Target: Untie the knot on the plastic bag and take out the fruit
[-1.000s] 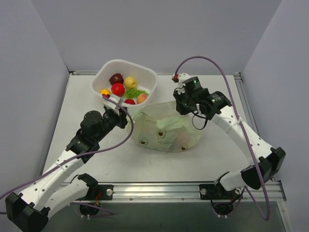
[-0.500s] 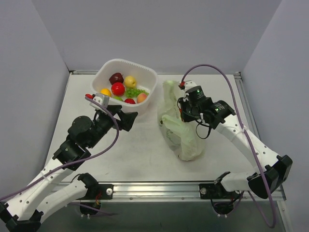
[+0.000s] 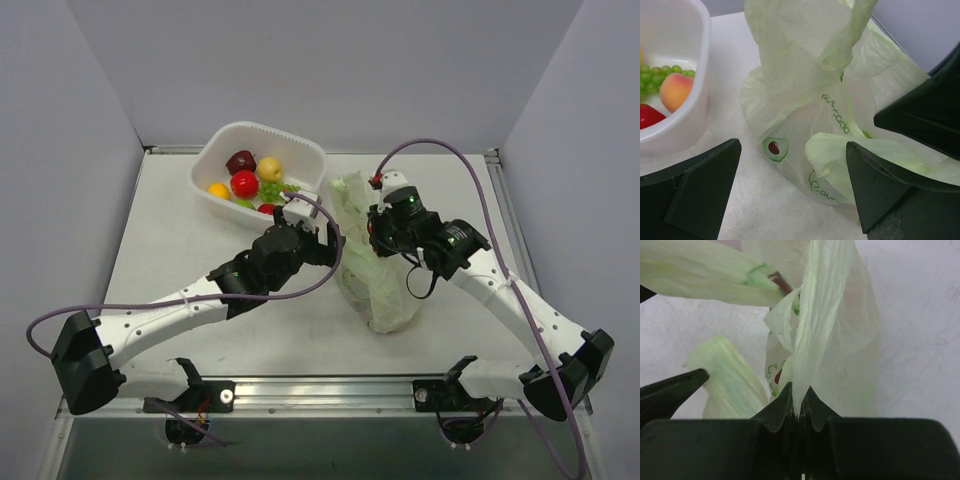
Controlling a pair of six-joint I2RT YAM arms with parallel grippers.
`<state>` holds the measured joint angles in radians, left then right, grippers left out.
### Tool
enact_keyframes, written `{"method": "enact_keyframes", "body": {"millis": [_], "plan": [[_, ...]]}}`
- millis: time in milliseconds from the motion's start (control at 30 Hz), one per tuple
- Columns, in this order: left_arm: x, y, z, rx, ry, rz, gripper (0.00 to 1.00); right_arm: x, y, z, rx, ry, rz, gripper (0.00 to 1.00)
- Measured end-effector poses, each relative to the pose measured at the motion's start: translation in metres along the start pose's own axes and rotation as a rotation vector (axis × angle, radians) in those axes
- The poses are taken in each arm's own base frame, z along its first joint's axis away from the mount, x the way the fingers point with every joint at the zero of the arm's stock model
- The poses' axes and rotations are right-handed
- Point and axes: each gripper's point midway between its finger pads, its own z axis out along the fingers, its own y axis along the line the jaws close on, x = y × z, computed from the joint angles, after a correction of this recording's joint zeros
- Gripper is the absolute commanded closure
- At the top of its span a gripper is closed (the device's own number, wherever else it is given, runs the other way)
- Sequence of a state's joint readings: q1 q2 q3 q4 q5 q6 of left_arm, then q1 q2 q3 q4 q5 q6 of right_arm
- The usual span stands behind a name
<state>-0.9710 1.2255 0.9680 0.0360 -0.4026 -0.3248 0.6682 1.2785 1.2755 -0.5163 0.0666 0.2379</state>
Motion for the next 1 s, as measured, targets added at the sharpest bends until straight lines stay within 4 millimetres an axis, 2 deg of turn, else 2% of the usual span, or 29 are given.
{"method": "enact_keyframes", "body": {"millis": [167,267,367,500,667,767,900,1000], "plan": [[0.002,-0.012,0.021,0.007,-0.023,-0.031,0.03,-0.001,-0.001,-0.022,-0.044,-0.091,0.027,1.0],[-0.008,-0.019,0.026,0.026,-0.061,-0.065,0.02,-0.015,0.002,-0.043,-0.089,-0.182,0.043,1.0],[-0.019,-0.024,0.026,0.041,-0.105,-0.105,0.03,-0.027,0.004,-0.055,-0.121,-0.243,0.05,1.0],[-0.03,-0.021,0.027,0.017,-0.149,-0.142,0.03,-0.029,0.01,-0.053,-0.146,-0.245,0.041,1.0],[-0.035,-0.006,0.031,-0.072,-0.196,-0.178,0.03,-0.026,0.017,-0.044,-0.177,-0.211,0.029,1.0],[-0.025,0.007,0.037,-0.13,-0.19,-0.188,0.03,-0.026,0.02,-0.042,-0.192,-0.205,0.022,1.0],[0.004,0.031,0.049,-0.211,-0.148,-0.181,0.03,-0.027,0.02,-0.043,-0.194,-0.21,0.012,1.0],[0.026,0.056,0.053,-0.275,-0.111,-0.18,0.15,-0.028,0.016,-0.043,-0.181,-0.216,0.01,1.0]]}}
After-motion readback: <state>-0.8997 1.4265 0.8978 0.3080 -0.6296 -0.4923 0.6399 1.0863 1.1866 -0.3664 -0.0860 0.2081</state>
